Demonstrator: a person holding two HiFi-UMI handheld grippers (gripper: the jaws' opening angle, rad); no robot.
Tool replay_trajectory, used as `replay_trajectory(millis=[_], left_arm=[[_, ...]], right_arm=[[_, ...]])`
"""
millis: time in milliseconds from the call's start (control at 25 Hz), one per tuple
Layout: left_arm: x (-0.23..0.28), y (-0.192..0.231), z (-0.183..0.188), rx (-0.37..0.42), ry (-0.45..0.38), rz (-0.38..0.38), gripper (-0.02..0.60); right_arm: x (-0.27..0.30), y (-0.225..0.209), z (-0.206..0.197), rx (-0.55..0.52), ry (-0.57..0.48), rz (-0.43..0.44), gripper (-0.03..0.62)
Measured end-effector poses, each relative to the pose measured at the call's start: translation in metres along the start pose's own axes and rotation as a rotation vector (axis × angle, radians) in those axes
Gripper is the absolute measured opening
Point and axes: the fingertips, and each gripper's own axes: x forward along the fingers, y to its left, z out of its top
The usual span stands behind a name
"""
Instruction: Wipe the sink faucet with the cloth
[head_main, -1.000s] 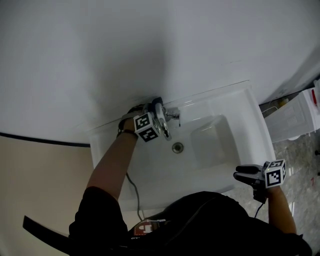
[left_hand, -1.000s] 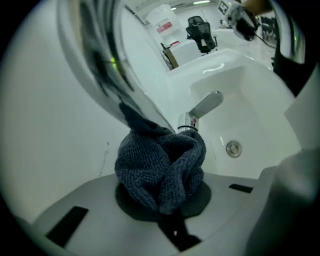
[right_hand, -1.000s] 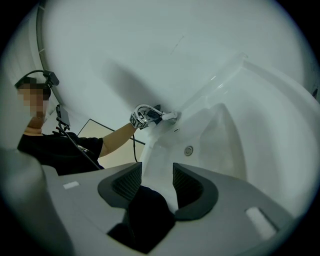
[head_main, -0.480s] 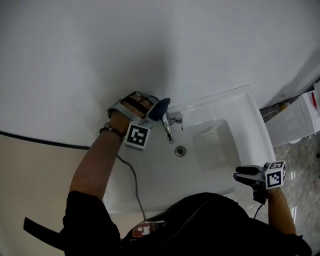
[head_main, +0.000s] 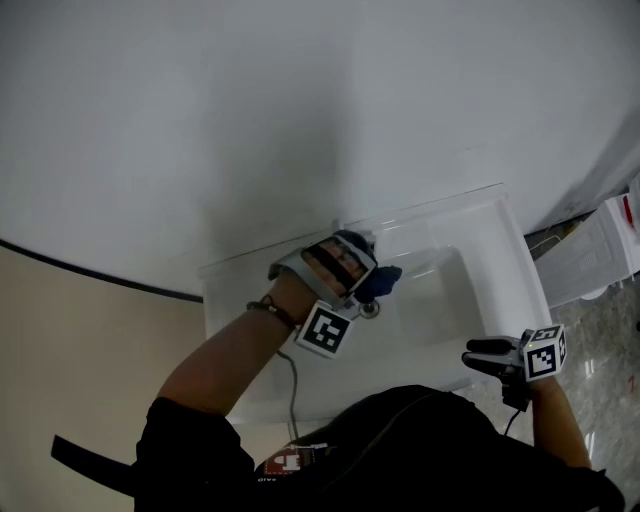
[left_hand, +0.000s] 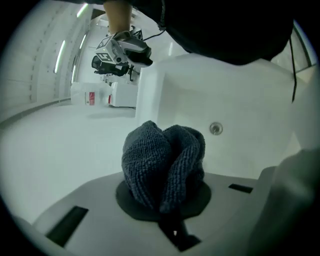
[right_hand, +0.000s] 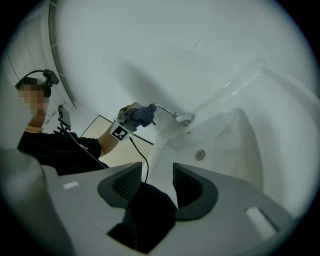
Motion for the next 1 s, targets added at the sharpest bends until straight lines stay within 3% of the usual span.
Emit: replay_trajectory(millis=[120, 200, 280, 440, 520, 560, 680, 840, 920, 1000], left_arm=[[0.010, -0.048, 0.024, -0.080, -0.025, -0.091, 0.025], [0.003, -0.066, 0.027, -0.259, -0.033, -0.097, 0.025], [-0.010, -0.077, 0.020, -0.539, -0.047, -0.096, 0.025], [-0.012, -0.119, -0.029, -1.285, -0.066, -0.100, 0.025], [0.009, -0.140, -0.057, -1.558, -0.037, -0.138, 0.025], [0.024, -0.143, -0.066, -1.641, -0.037, -0.163, 0.025], [0.072, -0.133, -0.076, -1.785, -0.078, -0.247, 0.025], [0.114, -0.114, -0.076, -2.012, -0.193, -0.358, 0.025], [0.115, -0.105, -0.078, -2.061, -0.230, -0.367, 0.025], [0.108, -0.097, -0.082, -2.052, -0.259, -0.332, 0.025]], right_arm=[[0.001, 0.003, -0.007, -0.010, 0.031, -0.010, 0.184], [-0.004, 0.001, -0.011, -0.008, 0.039, -0.028, 0.184], [-0.011, -0.001, -0.013, 0.010, 0.031, -0.041, 0.184], [-0.015, -0.003, -0.022, 0.043, 0.025, -0.044, 0.184], [-0.013, -0.005, -0.031, 0.054, 0.040, -0.047, 0.184], [-0.012, -0.006, -0.034, 0.060, 0.047, -0.049, 0.184], [-0.011, -0.009, -0.042, 0.077, 0.060, -0.051, 0.184], [-0.018, -0.015, -0.052, 0.113, 0.049, -0.057, 0.184], [-0.026, -0.018, -0.057, 0.129, 0.035, -0.062, 0.184], [-0.035, -0.024, -0.061, 0.136, 0.018, -0.069, 0.184]])
